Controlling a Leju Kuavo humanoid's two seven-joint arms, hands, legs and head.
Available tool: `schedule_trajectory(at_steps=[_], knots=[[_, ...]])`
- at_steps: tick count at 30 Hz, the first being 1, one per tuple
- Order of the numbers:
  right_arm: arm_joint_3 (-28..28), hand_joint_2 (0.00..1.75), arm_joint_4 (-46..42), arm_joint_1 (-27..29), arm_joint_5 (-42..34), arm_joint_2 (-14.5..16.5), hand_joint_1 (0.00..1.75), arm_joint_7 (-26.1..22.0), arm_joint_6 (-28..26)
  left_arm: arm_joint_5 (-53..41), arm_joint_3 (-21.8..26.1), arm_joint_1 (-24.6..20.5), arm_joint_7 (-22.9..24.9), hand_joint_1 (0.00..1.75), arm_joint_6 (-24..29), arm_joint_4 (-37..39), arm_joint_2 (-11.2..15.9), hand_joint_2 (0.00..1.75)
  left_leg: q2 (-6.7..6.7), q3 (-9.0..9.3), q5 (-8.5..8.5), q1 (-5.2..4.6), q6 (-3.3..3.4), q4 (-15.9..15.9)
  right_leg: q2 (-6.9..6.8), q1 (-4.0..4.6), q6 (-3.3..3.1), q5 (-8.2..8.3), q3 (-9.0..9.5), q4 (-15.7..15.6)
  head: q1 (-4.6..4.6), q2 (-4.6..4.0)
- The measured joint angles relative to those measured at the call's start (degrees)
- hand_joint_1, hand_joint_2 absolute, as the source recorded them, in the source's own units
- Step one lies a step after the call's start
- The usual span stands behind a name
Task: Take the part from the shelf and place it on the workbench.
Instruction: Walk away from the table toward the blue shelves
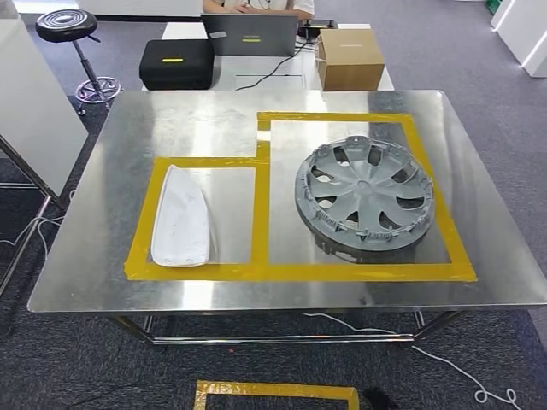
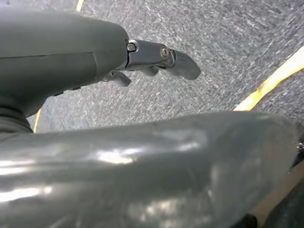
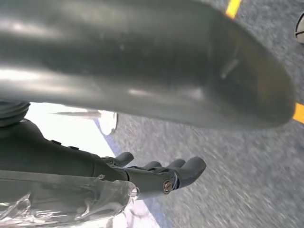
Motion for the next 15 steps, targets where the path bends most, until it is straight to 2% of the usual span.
schedule_trajectory(at_steps=[2, 3, 4, 5, 6, 8, 9, 10, 11, 12, 13, 14, 15], knots=[[-0.47, 0.00, 0.00, -0.01, -0.26, 0.05, 0.00, -0.13, -0.04, 0.04, 0.02, 0.04, -0.01, 0.00, 0.22, 0.01, 0.00, 0.00, 0.08, -1.08, 0.84, -0.37, 0.50, 0.02, 0.00, 0.28, -0.06, -5.84, -3.35, 9.45, 0.19, 0.00], [-0.67, 0.00, -0.01, 0.01, -0.33, 0.07, 0.00, -0.18, -0.05, 0.07, 0.02, 0.04, -0.01, 0.00, 0.29, 0.01, 0.01, 0.00, 0.11, -1.59, 1.25, -0.59, 0.63, 0.04, 0.00, 0.46, -0.15, -7.61, -4.42, 13.36, 0.22, 0.00], [-0.83, 0.00, -0.01, 0.02, -0.35, 0.08, 0.00, -0.20, -0.05, 0.07, 0.03, 0.05, -0.01, 0.00, 0.33, 0.01, 0.01, 0.00, 0.13, -2.06, 1.65, -0.78, 0.70, 0.05, 0.00, 0.66, -0.32, -8.11, -4.41, 15.12, 0.22, 0.00], [-0.95, 0.00, -0.01, 0.03, -0.36, 0.07, 0.00, -0.19, -0.06, 0.08, 0.04, 0.06, -0.01, 0.00, 0.34, 0.01, 0.02, 0.00, 0.14, -2.46, 2.01, -0.91, 0.72, 0.06, 0.01, 0.88, -0.58, -7.41, -3.10, 14.20, 0.22, 0.00], [-1.05, 0.00, -0.02, 0.00, -0.37, 0.07, 0.00, -0.19, -0.06, 0.08, 0.04, 0.07, -0.01, 0.00, 0.36, 0.01, 0.02, 0.00, 0.13, -2.79, 2.33, -0.99, 0.66, 0.06, 0.02, 1.12, -0.91, -5.88, -0.51, 10.76, 0.22, 0.00], [-1.18, 0.00, -0.02, -0.20, -0.41, 0.08, 0.00, -0.21, -0.08, 0.14, 0.05, 0.07, -0.01, 0.00, 0.38, 0.01, 0.01, 0.00, 0.10, -3.22, 2.87, -1.13, 0.36, 0.10, 0.16, 1.49, -1.52, -2.97, 6.37, 0.66, 0.25, 0.00], [-1.21, 0.00, -0.02, -0.33, -0.47, 0.09, 0.00, -0.25, -0.10, 0.26, 0.08, 0.05, -0.02, 0.00, 0.40, 0.01, 0.00, 0.00, 0.10, -3.39, 3.22, -1.24, 0.15, 0.15, 0.25, 1.60, -1.74, -2.23, 8.91, -3.27, 0.25, 0.00], [-1.28, 0.00, -0.01, -0.42, -0.54, 0.10, 0.00, -0.29, -0.14, 0.43, 0.13, 0.01, -0.05, 0.00, 0.41, 0.01, 0.00, 0.00, 0.10, -3.58, 3.60, -1.35, -0.08, 0.19, 0.34, 1.66, -1.88, -1.96, 10.27, -5.52, 0.26, 0.00], [-1.37, 0.00, -0.01, -0.43, -0.60, 0.11, 0.00, -0.33, -0.16, 0.68, 0.20, 0.00, -0.08, 0.00, 0.40, 0.01, 0.00, 0.00, 0.11, -3.79, 4.02, -1.46, -0.32, 0.22, 0.37, 1.71, -2.02, -1.88, 10.54, -6.22, 0.26, 0.00], [-1.49, 0.00, 0.00, -0.37, -0.64, 0.16, 0.00, -0.33, -0.17, 0.90, 0.28, 0.01, -0.11, 0.00, 0.38, 0.01, 0.03, 0.00, 0.09, -4.03, 4.36, -1.49, -0.55, 0.25, 0.33, 1.61, -2.25, -1.65, 10.05, -6.21, 0.26, 0.00], [-1.64, 0.00, 0.00, -0.31, -0.62, 0.20, 0.00, -0.30, -0.18, 1.04, 0.37, 0.04, -0.15, 0.00, 0.35, 0.01, 0.06, 0.00, 0.06, -4.45, 3.95, -1.50, -0.86, 0.67, 0.27, 1.50, -2.56, -1.38, 9.56, -6.08, 0.25, 0.00], [-1.80, 0.00, -0.01, -0.27, -0.57, 0.23, 0.00, -0.27, -0.17, 1.13, 0.43, 0.09, -0.18, 0.00, 0.32, 0.01, 0.09, 0.00, 0.04, -5.26, 2.63, -1.47, -1.22, 2.04, 0.21, 1.39, -2.98, -1.03, 9.03, -6.01, 0.16, 0.00], [-1.94, 0.00, -0.01, -0.28, -0.50, 0.26, 0.00, -0.23, -0.16, 1.08, 0.48, 0.11, -0.21, 0.00, 0.29, 0.01, 0.11, 0.00, 0.02, -6.56, 0.32, -1.40, -1.59, 4.82, 0.15, 1.28, -3.36, -0.60, 8.41, -6.01, 0.04, 0.00]])
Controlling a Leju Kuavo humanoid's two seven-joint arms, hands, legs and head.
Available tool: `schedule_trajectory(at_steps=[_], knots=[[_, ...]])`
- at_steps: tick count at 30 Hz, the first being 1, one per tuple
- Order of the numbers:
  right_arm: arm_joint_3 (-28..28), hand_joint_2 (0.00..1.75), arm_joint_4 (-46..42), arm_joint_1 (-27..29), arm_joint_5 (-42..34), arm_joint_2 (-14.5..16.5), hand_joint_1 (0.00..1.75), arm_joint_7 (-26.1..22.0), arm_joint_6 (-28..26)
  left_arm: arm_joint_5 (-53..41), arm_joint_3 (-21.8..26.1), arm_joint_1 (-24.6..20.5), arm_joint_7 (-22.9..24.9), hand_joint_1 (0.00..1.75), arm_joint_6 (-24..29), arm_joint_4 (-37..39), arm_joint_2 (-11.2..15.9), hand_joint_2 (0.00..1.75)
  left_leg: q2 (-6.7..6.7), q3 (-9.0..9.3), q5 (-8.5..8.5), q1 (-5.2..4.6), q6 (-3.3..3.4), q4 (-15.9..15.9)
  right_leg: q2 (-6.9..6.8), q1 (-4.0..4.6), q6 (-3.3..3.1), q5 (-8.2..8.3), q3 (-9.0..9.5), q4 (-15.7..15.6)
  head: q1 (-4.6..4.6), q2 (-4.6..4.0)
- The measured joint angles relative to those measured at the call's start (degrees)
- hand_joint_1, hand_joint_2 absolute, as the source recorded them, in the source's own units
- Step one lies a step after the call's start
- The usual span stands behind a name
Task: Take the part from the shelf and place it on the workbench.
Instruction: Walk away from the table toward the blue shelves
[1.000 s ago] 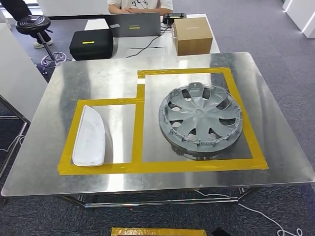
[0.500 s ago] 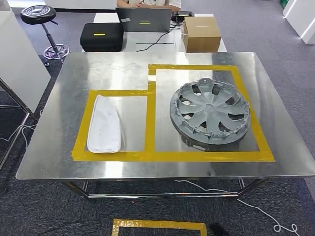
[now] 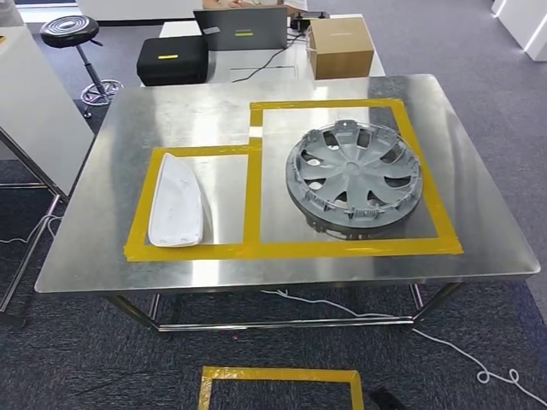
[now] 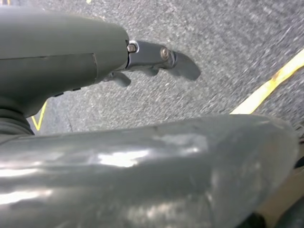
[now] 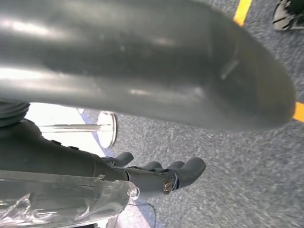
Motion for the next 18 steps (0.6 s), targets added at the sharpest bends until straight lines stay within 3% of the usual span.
schedule_trajectory(at_steps=[2, 3, 4, 5, 6, 8, 10, 11, 13, 14, 15, 17, 18], knots=[[-0.21, 0.00, -0.01, 0.00, 0.11, -0.01, 0.00, 0.05, 0.03, -0.16, 0.04, -0.04, -0.08, 0.00, -0.02, 0.00, 0.00, 0.00, 0.00, -3.40, -5.93, 0.20, -0.61, 9.03, -0.09, 0.06, -0.49, 0.87, -1.24, 0.17, -0.21, 0.00], [-0.26, 0.00, -0.01, 0.03, 0.14, -0.01, 0.00, 0.09, 0.05, -0.26, 0.04, -0.05, -0.13, 0.00, -0.01, 0.00, -0.03, 0.00, 0.00, -4.69, -7.94, 0.26, -0.74, 13.21, -0.14, 0.12, -0.57, 1.28, -1.90, 0.30, -0.23, 0.00], [-0.31, 0.00, -0.01, 0.06, 0.14, -0.01, 0.00, 0.12, 0.05, -0.31, 0.04, -0.05, -0.19, 0.00, 0.02, 0.00, -0.06, 0.00, 0.00, -5.15, -8.70, 0.27, -0.72, 15.73, -0.20, 0.18, -0.64, 1.66, -2.51, 0.44, -0.22, 0.00], [-0.35, 0.00, -0.01, 0.06, 0.13, -0.01, 0.00, 0.14, 0.05, -0.32, 0.04, -0.04, -0.27, 0.00, 0.07, 0.00, -0.10, 0.00, 0.00, -4.49, -8.13, 0.25, -0.56, 15.94, -0.23, 0.28, -0.68, 2.02, -3.05, 0.53, -0.22, 0.00], [-0.39, 0.00, -0.01, 0.05, 0.12, -0.01, 0.00, 0.18, 0.04, -0.25, 0.06, -0.04, -0.40, 0.00, 0.10, 0.00, -0.15, 0.00, 0.00, -2.73, -6.70, 0.19, -0.24, 13.97, -0.23, 0.37, -0.69, 2.37, -3.52, 0.58, -0.21, 0.00], [-0.49, 0.00, -0.01, 0.01, 0.11, 0.03, 0.00, 0.25, 0.01, 0.02, 0.22, -0.20, -0.72, 0.00, 0.15, 0.00, -0.19, 0.00, 0.01, 3.41, -3.67, -0.24, 0.90, 5.56, -0.18, 0.60, -0.62, 3.09, -4.17, 0.59, -0.19, 0.00], [-0.57, 0.00, -0.01, 0.01, 0.14, 0.10, 0.00, 0.31, -0.03, 0.21, 0.66, -0.57, -0.99, 0.00, 0.18, 0.00, -0.20, 0.00, 0.01, 8.70, -2.26, -0.83, 1.98, -2.07, -0.15, 0.79, -0.31, 3.85, -4.70, 0.78, -0.25, 0.00], [-0.60, 0.00, 0.00, 0.00, 0.16, 0.15, 0.00, 0.33, -0.03, 0.23, 0.91, -0.73, -1.07, 0.00, 0.19, 0.00, -0.21, 0.00, 0.00, 9.80, -2.09, -1.02, 2.26, -3.82, -0.19, 0.86, -0.08, 4.25, -4.99, 0.86, -0.23, 0.00], [-0.60, 0.00, 0.01, 0.02, 0.21, 0.15, 0.00, 0.39, -0.03, 0.21, 1.25, -0.82, -1.18, 0.00, 0.17, 0.02, -0.28, 0.00, -0.07, 9.77, -1.78, -0.77, 2.61, -5.12, -0.23, 1.00, 0.44, 4.62, -5.83, 1.25, -0.21, 0.00], [-0.60, 0.00, 0.00, 0.00, 0.22, 0.15, 0.00, 0.43, -0.05, 0.19, 1.34, -0.76, -1.20, 0.00, 0.15, 0.04, -0.32, 0.00, -0.14, 9.49, -1.61, -0.59, 2.84, -5.59, -0.23, 1.04, 0.73, 3.60, -6.71, 2.32, -0.09, 0.00], [-0.61, 0.00, -0.01, 0.01, 0.23, 0.14, 0.00, 0.47, -0.08, 0.17, 1.40, -0.68, -1.20, 0.00, 0.11, 0.05, -0.37, 0.00, -0.19, 9.10, -1.33, -0.38, 3.07, -6.04, -0.21, 1.06, 1.04, 1.59, -7.96, 4.61, 0.00, 0.00], [-0.62, 0.00, -0.01, 0.04, 0.24, 0.14, 0.00, 0.48, -0.12, 0.15, 1.51, -0.52, -1.20, 0.00, 0.07, 0.07, -0.46, 0.00, -0.18, 7.85, -0.48, -0.25, 3.34, -6.19, -0.19, 0.95, 1.54, -4.15, -11.20, 12.68, 0.34, 0.00], [-0.62, 0.00, 0.00, 0.08, 0.24, 0.14, 0.00, 0.48, -0.13, 0.15, 1.54, -0.45, -1.20, 0.00, 0.06, 0.07, -0.49, 0.00, -0.11, 7.15, 0.02, -0.26, 3.33, -6.10, -0.19, 0.89, 1.71, -6.25, -12.50, 17.08, 0.42, 0.00]])
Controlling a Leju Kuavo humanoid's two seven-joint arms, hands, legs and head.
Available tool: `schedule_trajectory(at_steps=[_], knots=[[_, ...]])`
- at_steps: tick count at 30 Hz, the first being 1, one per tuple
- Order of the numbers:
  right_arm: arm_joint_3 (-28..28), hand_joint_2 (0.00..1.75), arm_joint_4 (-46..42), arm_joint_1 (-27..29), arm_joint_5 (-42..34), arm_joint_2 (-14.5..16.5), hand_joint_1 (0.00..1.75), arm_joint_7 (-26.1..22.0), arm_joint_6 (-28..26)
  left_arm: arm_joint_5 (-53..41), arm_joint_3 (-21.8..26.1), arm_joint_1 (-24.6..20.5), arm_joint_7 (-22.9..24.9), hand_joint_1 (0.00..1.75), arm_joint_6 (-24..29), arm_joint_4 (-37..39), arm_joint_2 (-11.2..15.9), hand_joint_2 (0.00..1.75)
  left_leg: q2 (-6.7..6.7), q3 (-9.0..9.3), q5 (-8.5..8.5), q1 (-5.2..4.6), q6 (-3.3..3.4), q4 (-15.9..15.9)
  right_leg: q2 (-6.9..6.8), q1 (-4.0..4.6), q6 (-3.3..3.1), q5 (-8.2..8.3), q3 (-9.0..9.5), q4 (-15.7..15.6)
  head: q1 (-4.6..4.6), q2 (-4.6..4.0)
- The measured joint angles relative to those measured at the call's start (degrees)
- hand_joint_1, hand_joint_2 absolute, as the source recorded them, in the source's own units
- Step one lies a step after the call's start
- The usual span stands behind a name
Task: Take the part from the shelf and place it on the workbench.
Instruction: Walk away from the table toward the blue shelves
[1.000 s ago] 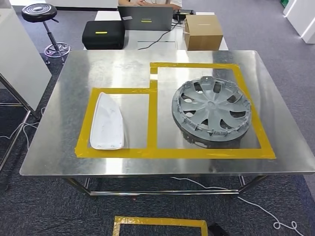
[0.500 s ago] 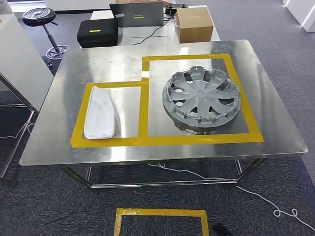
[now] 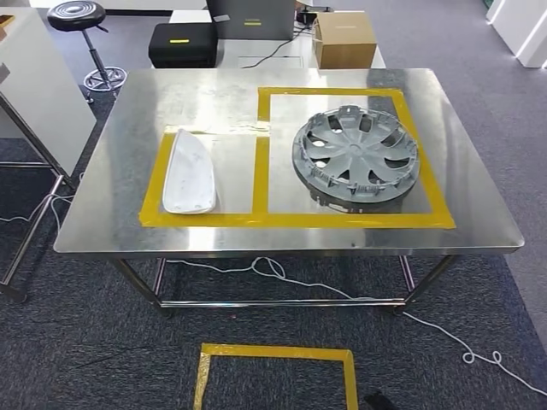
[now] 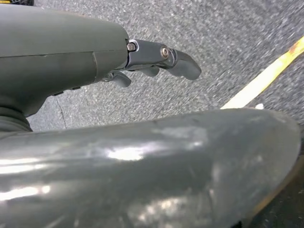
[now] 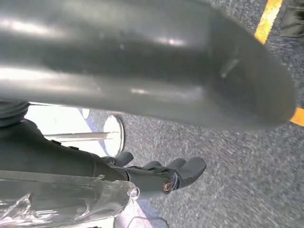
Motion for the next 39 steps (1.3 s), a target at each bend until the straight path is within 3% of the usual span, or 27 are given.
schedule_trajectory(at_steps=[1, 2, 3, 5, 7, 8, 9, 11, 13, 15, 16, 17, 18, 20, 22, 23, 24, 26, 28, 30, 31, 32, 33, 34, 36, 38, 39], knots=[[0.00, 0.00, 0.00, 0.03, 0.01, 0.00, 0.00, 0.00, -0.01, -0.01, 0.03, 0.05, 0.00, 0.00, 0.00, 0.00, -0.02, 0.00, 0.07, -0.67, 0.51, -0.02, -0.06, 0.09, 0.00, -0.03, 0.12, -0.78, -0.60, 3.15, 0.08, 0.00], [0.00, 0.00, 0.00, 0.04, 0.04, 0.00, 0.00, 0.00, -0.03, -0.02, 0.05, 0.08, 0.00, 0.00, 0.00, 0.00, -0.02, 0.00, 0.12, -1.33, 1.02, -0.03, -0.14, 0.21, 0.00, -0.04, 0.16, -0.20, -0.19, 4.27, 0.10, 0.00], [-0.01, 0.00, 0.00, 0.04, 0.08, 0.00, 0.00, 0.00, -0.06, -0.05, 0.08, 0.09, 0.00, 0.00, 0.00, 0.00, -0.03, 0.00, 0.13, -1.96, 1.49, -0.01, -0.25, 0.32, 0.00, -0.04, 0.17, 1.37, 1.40, 3.02, 0.13, 0.00], [-0.02, 0.00, -0.01, -0.07, 0.22, 0.01, 0.00, -0.01, -0.11, -0.16, 0.11, 0.09, 0.00, 0.00, 0.00, 0.00, -0.06, 0.00, 0.10, -2.93, 2.38, 0.00, -0.62, 0.50, 0.09, -0.09, 0.13, 4.46, 7.70, -5.19, 0.15, 0.00], [-0.02, 0.00, -0.01, -0.36, 0.34, 0.03, 0.00, -0.04, -0.11, -0.26, 0.16, 0.08, 0.00, 0.00, 0.01, 0.00, -0.08, 0.00, 0.06, -3.55, 3.18, -0.16, -1.05, 0.85, 0.37, -0.18, -0.21, 4.87, 14.05, -14.39, 0.20, 0.00], [-0.01, 0.00, -0.01, -0.48, 0.39, 0.04, 0.00, -0.07, -0.11, -0.28, 0.23, 0.05, 0.00, 0.00, 0.01, 0.00, -0.08, 0.00, 0.05, -3.79, 3.60, -0.26, -1.22, 1.03, 0.51, -0.18, -0.48, 4.56, 15.63, -16.91, 0.22, 0.00], [-0.01, 0.00, 0.00, -0.50, 0.44, 0.05, 0.00, -0.09, -0.10, -0.28, 0.34, 0.02, 0.00, 0.00, 0.01, 0.00, -0.08, 0.00, 0.05, -4.03, 4.00, -0.31, -1.35, 1.16, 0.55, -0.17, -0.86, 4.46, 15.89, -17.89, 0.24, 0.00], [-0.02, 0.00, 0.00, -0.36, 0.51, 0.13, 0.00, -0.05, -0.10, -0.26, 0.66, 0.09, 0.00, 0.00, -0.02, 0.00, -0.05, 0.00, 0.05, -4.87, 3.38, -0.25, -1.81, 2.03, 0.37, -0.29, -1.73, 4.99, 14.82, -17.71, 0.24, 0.00], [-0.07, 0.00, -0.01, -0.25, 0.56, 0.16, 0.00, 0.01, -0.14, -0.25, 0.90, 0.22, 0.00, 0.00, -0.05, 0.01, -0.07, 0.00, 0.05, -7.36, -1.51, 0.00, -2.64, 7.44, 0.16, -0.49, -2.53, 6.14, 13.48, -17.67, 0.02, 0.00], [-0.12, 0.00, -0.03, -0.19, 0.60, 0.13, 0.00, 0.01, -0.16, -0.24, 1.01, 0.23, 0.01, 0.00, -0.07, 0.02, -0.11, 0.00, 0.06, -10.70, -7.54, 0.30, -3.28, 16.78, 0.07, -0.48, -2.81, 7.44, 11.86, -17.49, -0.21, 0.00], [-0.13, 0.00, -0.03, -0.14, 0.62, 0.13, 0.00, -0.01, -0.16, -0.24, 1.04, 0.22, 0.01, 0.00, -0.07, 0.02, -0.12, 0.00, 0.06, -11.64, -8.95, 0.39, -3.41, 20.43, -0.01, -0.47, -2.81, 8.03, 11.00, -17.36, -0.22, 0.00], [-0.15, 0.00, -0.03, -0.09, 0.64, 0.13, 0.00, -0.03, -0.16, -0.25, 1.07, 0.23, 0.02, 0.00, -0.06, 0.02, -0.13, 0.00, 0.06, -11.59, -8.85, 0.43, -3.43, 22.07, -0.09, -0.47, -2.78, 8.54, 10.25, -17.24, -0.22, 0.00], [-0.16, 0.00, -0.03, -0.08, 0.68, 0.13, 0.00, -0.08, -0.17, -0.28, 1.08, 0.24, 0.03, 0.00, -0.05, 0.02, -0.13, 0.00, 0.06, -10.41, -7.61, 0.45, -3.34, 21.46, -0.15, -0.47, -2.72, 9.04, 9.57, -17.14, -0.21, 0.00], [-0.22, 0.00, -0.03, -0.12, 0.73, 0.13, 0.00, -0.16, -0.25, -0.35, 1.10, 0.16, 0.08, 0.00, 0.02, 0.02, -0.13, 0.00, 0.09, -4.77, -4.34, 0.41, -2.86, 14.22, -0.16, -0.48, -2.50, 10.03, 8.59, -17.09, -0.21, 0.00], [-0.31, 0.00, -0.03, -0.15, 0.76, 0.15, 0.00, -0.22, -0.32, -0.40, 1.10, -0.12, 0.16, 0.00, 0.11, 0.02, -0.13, 0.00, 0.11, 2.31, -2.81, 0.25, -2.15, 4.53, -0.08, -0.36, -2.06, 10.92, 8.06, -16.99, -0.28, 0.00], [-0.34, 0.00, -0.03, -0.17, 0.78, 0.16, 0.00, -0.26, -0.34, -0.42, 1.10, -0.31, 0.18, 0.00, 0.15, 0.02, -0.12, 0.00, 0.09, 4.38, -2.78, 0.17, -1.91, 1.46, -0.10, -0.31, -1.78, 11.41, 7.82, -16.93, -0.26, 0.00], [-0.37, 0.00, -0.03, -0.18, 0.79, 0.17, 0.00, -0.29, -0.35, -0.43, 1.10, -0.44, 0.20, 0.00, 0.17, 0.02, -0.12, 0.00, 0.06, 5.19, -2.70, 0.11, -1.75, -0.09, -0.15, -0.26, -1.46, 11.93, 7.47, -16.88, -0.29, 0.00], [-0.37, 0.00, -0.03, -0.13, 0.81, 0.16, 0.00, -0.32, -0.37, -0.42, 1.11, -0.44, 0.20, 0.00, 0.17, 0.02, -0.16, 0.00, 0.06, 4.21, -2.27, 0.30, -1.34, -0.61, -0.23, -0.27, -0.80, 12.04, 6.37, -16.41, -0.23, 0.00], [-0.42, 0.00, -0.03, 0.05, 0.82, 0.15, 0.00, -0.28, -0.37, -0.42, 1.15, -0.18, 0.26, 0.00, 0.16, 0.02, -0.21, 0.00, 0.11, 2.69, -1.11, 0.47, -0.65, -0.70, -0.18, -0.29, -0.20, 7.67, 4.29, -12.16, -0.09, 0.00], [-0.48, 0.00, -0.03, 0.12, 0.82, 0.16, 0.00, -0.25, -0.37, -0.43, 1.18, 0.00, 0.31, 0.00, 0.14, 0.02, -0.22, 0.00, 0.14, 0.89, 0.29, 0.32, -0.23, -0.63, -0.16, -0.31, 0.17, 1.05, 1.45, -3.26, 0.08, 0.00], [-0.51, 0.00, -0.03, 0.10, 0.82, 0.17, 0.00, -0.26, -0.38, -0.42, 1.19, 0.02, 0.31, 0.00, 0.15, 0.02, -0.23, 0.00, 0.15, -0.04, 1.01, 0.21, -0.16, -0.55, -0.16, -0.30, 0.26, -0.74, 0.45, 0.96, 0.10, 0.00], [-0.54, 0.00, -0.03, 0.09, 0.82, 0.17, 0.00, -0.26, -0.38, -0.43, 1.19, 0.04, 0.31, 0.00, 0.15, 0.02, -0.23, 0.00, 0.15, -0.98, 1.71, 0.08, -0.14, -0.44, -0.15, -0.29, 0.24, -0.96, 0.26, 3.68, 0.11, 0.00], [-0.58, 0.00, -0.03, 0.09, 0.83, 0.16, 0.00, -0.26, -0.38, -0.43, 1.20, 0.06, 0.31, 0.00, 0.15, 0.02, -0.23, 0.00, 0.16, -1.87, 2.36, -0.03, -0.16, -0.32, -0.15, -0.27, 0.13, 0.24, 1.17, 4.12, 0.11, 0.00], [-0.62, 0.00, -0.03, 0.09, 0.83, 0.16, 0.00, -0.25, -0.38, -0.42, 1.20, 0.09, 0.31, 0.00, 0.15, 0.02, -0.23, 0.00, 0.16, -2.68, 2.97, -0.12, -0.22, -0.21, -0.14, -0.22, -0.04, 2.19, 3.24, 2.20, 0.11, 0.00], [-0.66, 0.00, -0.03, -0.04, 0.83, 0.16, 0.00, -0.25, -0.38, -0.42, 1.21, 0.12, 0.31, 0.00, 0.15, 0.02, -0.23, 0.00, 0.13, -3.80, 4.04, -0.27, -0.49, -0.05, 0.07, -0.14, -0.48, 4.89, 10.43, -7.19, 0.13, 0.00], [-0.65, 0.00, -0.03, -0.34, 0.82, 0.17, 0.00, -0.31, -0.38, -0.43, 1.22, 0.07, 0.31, 0.00, 0.15, 0.02, -0.24, 0.00, 0.14, -4.44, 5.09, -0.46, -0.91, 0.18, 0.39, -0.08, -0.89, 4.60, 16.57, -16.42, 0.12, 0.00], [-0.65, 0.00, -0.03, -0.46, 0.82, 0.17, 0.00, -0.33, -0.38, -0.43, 1.22, 0.03, 0.31, 0.00, 0.15, 0.02, -0.23, 0.00, 0.16, -4.76, 5.64, -0.54, -1.11, 0.28, 0.50, -0.02, -1.08, 4.24, 17.70, -18.54, 0.12, 0.00]])
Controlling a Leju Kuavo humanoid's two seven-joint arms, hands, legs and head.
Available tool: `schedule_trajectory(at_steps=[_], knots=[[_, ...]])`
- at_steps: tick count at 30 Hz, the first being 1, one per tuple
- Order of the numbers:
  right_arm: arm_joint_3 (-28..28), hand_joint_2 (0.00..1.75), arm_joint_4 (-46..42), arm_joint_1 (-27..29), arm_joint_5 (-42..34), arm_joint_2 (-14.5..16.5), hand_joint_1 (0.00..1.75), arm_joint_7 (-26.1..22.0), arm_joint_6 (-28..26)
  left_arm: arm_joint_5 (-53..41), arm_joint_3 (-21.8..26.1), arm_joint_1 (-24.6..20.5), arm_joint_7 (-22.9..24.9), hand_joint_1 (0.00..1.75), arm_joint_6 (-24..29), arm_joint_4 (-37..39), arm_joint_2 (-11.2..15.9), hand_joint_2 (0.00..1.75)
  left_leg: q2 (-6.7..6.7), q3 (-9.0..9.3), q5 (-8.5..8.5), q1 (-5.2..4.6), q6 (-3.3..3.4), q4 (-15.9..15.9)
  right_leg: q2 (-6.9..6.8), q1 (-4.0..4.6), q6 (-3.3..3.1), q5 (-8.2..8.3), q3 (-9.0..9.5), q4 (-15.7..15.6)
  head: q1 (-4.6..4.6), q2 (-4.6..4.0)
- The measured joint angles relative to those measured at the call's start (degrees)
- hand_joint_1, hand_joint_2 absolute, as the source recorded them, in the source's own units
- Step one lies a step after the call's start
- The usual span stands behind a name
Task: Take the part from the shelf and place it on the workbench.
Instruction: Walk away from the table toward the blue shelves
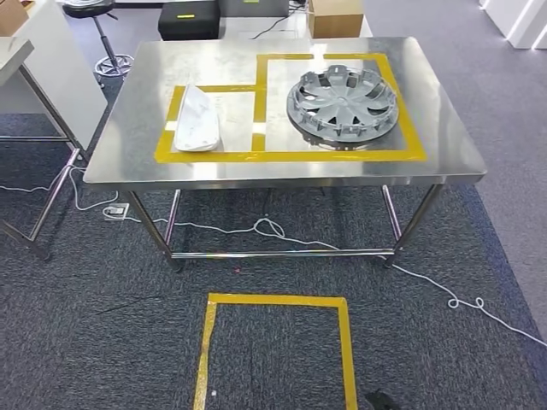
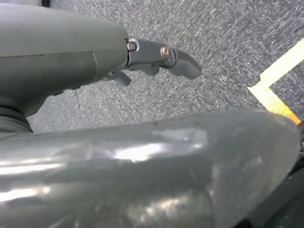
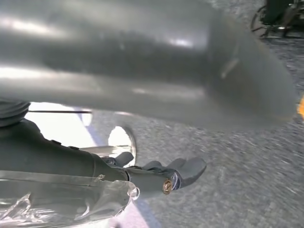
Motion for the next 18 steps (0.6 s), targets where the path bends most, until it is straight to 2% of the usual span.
schedule_trajectory(at_steps=[2, 3, 4, 5, 6, 7, 8, 9, 10, 11, 12, 13, 14, 15, 16, 17, 18], knots=[[-0.02, 0.00, 0.01, 0.02, 0.00, 0.08, 0.00, -0.02, -0.01, -0.04, 0.00, 0.00, -0.01, 0.00, 0.00, 0.00, 0.04, 0.00, -0.02, -0.83, 0.54, 0.01, -0.46, 0.34, -0.14, -0.04, -0.61, 0.35, -0.99, -0.48, 0.03, 0.00], [-0.05, 0.00, 0.01, 0.11, 0.01, 0.13, 0.00, 0.00, -0.01, -0.08, 0.01, 0.11, -0.01, 0.00, 0.00, 0.00, 0.07, 0.00, -0.05, -1.60, -0.71, 0.10, -0.82, 1.43, -0.26, -0.12, -0.99, 0.83, -1.73, -0.31, 0.01, 0.00], [-0.10, 0.00, 0.01, 0.19, 0.01, 0.16, 0.00, 0.00, -0.03, -0.13, 0.01, 0.23, 0.01, 0.00, -0.01, 0.00, 0.08, 0.00, -0.07, -2.75, -3.21, 0.25, -1.25, 3.88, -0.37, -0.23, -1.34, 1.41, -2.48, -0.22, -0.09, 0.00], [-0.15, 0.00, -0.01, 0.21, 0.01, 0.18, 0.00, -0.01, -0.05, -0.16, 0.01, 0.32, 0.02, 0.00, -0.01, 0.00, 0.09, 0.00, -0.08, -4.22, -6.61, 0.46, -1.68, 7.58, -0.46, -0.30, -1.59, 2.00, -3.29, -0.06, -0.18, 0.00], [-0.18, 0.00, -0.02, 0.21, 0.01, 0.16, 0.00, -0.01, -0.07, -0.20, 0.01, 0.34, 0.03, 0.00, -0.02, 0.00, 0.09, 0.00, -0.07, -5.81, -10.12, 0.64, -2.05, 12.38, -0.47, -0.30, -1.75, 2.59, -4.20, 0.21, -0.31, 0.00], [-0.20, 0.00, -0.02, 0.22, 0.02, 0.15, 0.00, -0.04, -0.08, -0.26, 0.01, 0.31, 0.04, 0.00, -0.02, 0.00, 0.08, 0.00, -0.07, -7.09, -12.59, 0.80, -2.30, 16.99, -0.53, -0.29, -1.82, 3.16, -5.13, 0.57, -0.39, 0.00], [-0.21, 0.00, -0.02, 0.23, 0.03, 0.15, 0.00, -0.10, -0.08, -0.37, 0.01, 0.27, 0.04, 0.00, -0.02, 0.00, 0.08, 0.00, -0.07, -7.67, -13.59, 0.89, -2.44, 20.28, -0.62, -0.29, -1.84, 3.65, -6.07, 0.88, -0.38, 0.00], [-0.21, 0.00, -0.02, 0.25, 0.04, 0.15, 0.00, -0.19, -0.08, -0.50, 0.01, 0.25, 0.04, 0.00, -0.02, 0.00, 0.07, 0.00, -0.07, -7.37, -13.15, 0.95, -2.47, 21.78, -0.69, -0.29, -1.82, 4.14, -6.95, 1.17, -0.38, 0.00], [-0.22, 0.00, -0.02, 0.26, 0.08, 0.15, 0.00, -0.31, -0.09, -0.62, 0.01, 0.26, 0.04, 0.00, -0.01, 0.00, 0.07, 0.00, -0.07, -5.89, -11.56, 0.98, -2.40, 20.88, -0.75, -0.29, -1.75, 4.60, -7.70, 1.36, -0.38, 0.00], [-0.23, 0.00, -0.02, 0.26, 0.11, 0.15, 0.00, -0.42, -0.12, -0.71, 0.01, 0.26, 0.04, 0.00, -0.01, 0.00, 0.06, 0.00, -0.07, -3.68, -9.72, 1.00, -2.25, 18.35, -0.77, -0.29, -1.66, 5.02, -8.26, 1.43, -0.38, 0.00], [-0.24, 0.00, -0.02, 0.25, 0.15, 0.16, 0.00, -0.53, -0.15, -0.77, 0.01, 0.21, 0.06, 0.00, 0.00, 0.00, 0.07, 0.00, -0.07, -0.33, -8.27, 0.98, -1.97, 13.93, -0.75, -0.30, -1.51, 5.48, -8.65, 1.47, -0.38, 0.00], [-0.25, 0.00, -0.02, 0.23, 0.21, 0.18, 0.00, -0.65, -0.18, -0.80, 0.01, 0.11, 0.10, 0.00, 0.04, 0.00, 0.08, 0.00, -0.06, 3.23, -7.39, 0.90, -1.65, 9.03, -0.72, -0.25, -1.31, 5.85, -8.92, 1.52, -0.36, 0.00], [-0.25, 0.00, -0.02, 0.21, 0.27, 0.20, 0.00, -0.75, -0.20, -0.84, 0.01, -0.05, 0.14, 0.00, 0.09, 0.00, 0.09, 0.00, -0.07, 5.96, -7.20, 0.82, -1.32, 4.99, -0.70, -0.21, -1.06, 6.27, -9.11, 1.57, -0.34, 0.00], [-0.25, 0.00, -0.02, 0.17, 0.35, 0.21, 0.00, -0.88, -0.21, -0.87, 0.01, -0.25, 0.18, 0.00, 0.14, 0.00, 0.11, 0.00, -0.08, 7.89, -7.23, 0.72, -1.02, 1.94, -0.71, -0.19, -0.79, 6.76, -9.36, 1.61, -0.31, 0.00], [-0.25, 0.00, -0.02, 0.14, 0.44, 0.22, 0.00, -0.97, -0.21, -0.90, 0.01, -0.39, 0.21, 0.00, 0.20, 0.00, 0.11, 0.00, -0.10, 8.38, -7.20, 0.65, -0.82, 0.68, -0.74, -0.15, -0.48, 7.24, -9.69, 1.65, -0.30, 0.00], [-0.25, 0.00, -0.02, 0.14, 0.52, 0.22, 0.00, -1.02, -0.21, -0.91, 0.01, -0.46, 0.22, 0.00, 0.25, 0.00, 0.10, 0.00, -0.10, 8.08, -7.20, 0.78, -0.64, 0.16, -0.75, -0.16, -0.16, 7.54, -10.16, 1.76, -0.30, 0.00], [-0.25, 0.00, -0.02, 0.16, 0.60, 0.22, 0.00, -1.05, -0.21, -0.92, 0.02, -0.47, 0.22, 0.00, 0.28, 0.00, 0.09, 0.00, -0.10, 7.60, -6.93, 0.90, -0.39, -0.05, -0.72, -0.16, 0.18, 6.88, -10.91, 2.42, -0.27, 0.00]])
